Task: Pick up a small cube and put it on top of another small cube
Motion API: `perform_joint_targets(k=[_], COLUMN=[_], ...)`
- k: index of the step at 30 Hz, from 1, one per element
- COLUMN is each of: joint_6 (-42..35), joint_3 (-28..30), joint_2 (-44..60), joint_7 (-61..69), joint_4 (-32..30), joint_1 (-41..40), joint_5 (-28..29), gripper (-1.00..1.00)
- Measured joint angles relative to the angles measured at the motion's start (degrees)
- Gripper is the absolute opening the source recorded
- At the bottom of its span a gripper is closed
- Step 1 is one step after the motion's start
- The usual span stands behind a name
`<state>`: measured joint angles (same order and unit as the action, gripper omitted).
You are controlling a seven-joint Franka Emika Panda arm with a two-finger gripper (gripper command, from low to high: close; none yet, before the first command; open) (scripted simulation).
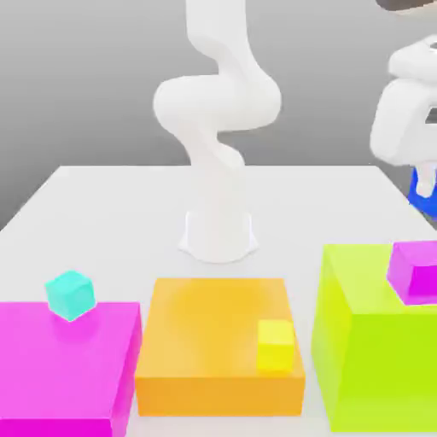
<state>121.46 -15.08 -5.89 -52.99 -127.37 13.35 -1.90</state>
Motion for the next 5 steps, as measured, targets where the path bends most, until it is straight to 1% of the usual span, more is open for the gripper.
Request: perform_joint_targets(k=[1, 5], joint_6=[2.3, 2.3], joint_3=[-0.2, -0.2], joint_2=[0.9, 0.9], joint_7=[-0.2, -0.2], joint_4=[-1.4, -1.4], joint_1=[-0.2, -0.2], joint_5=[0.1, 0.1], gripper=[1.0, 1.0])
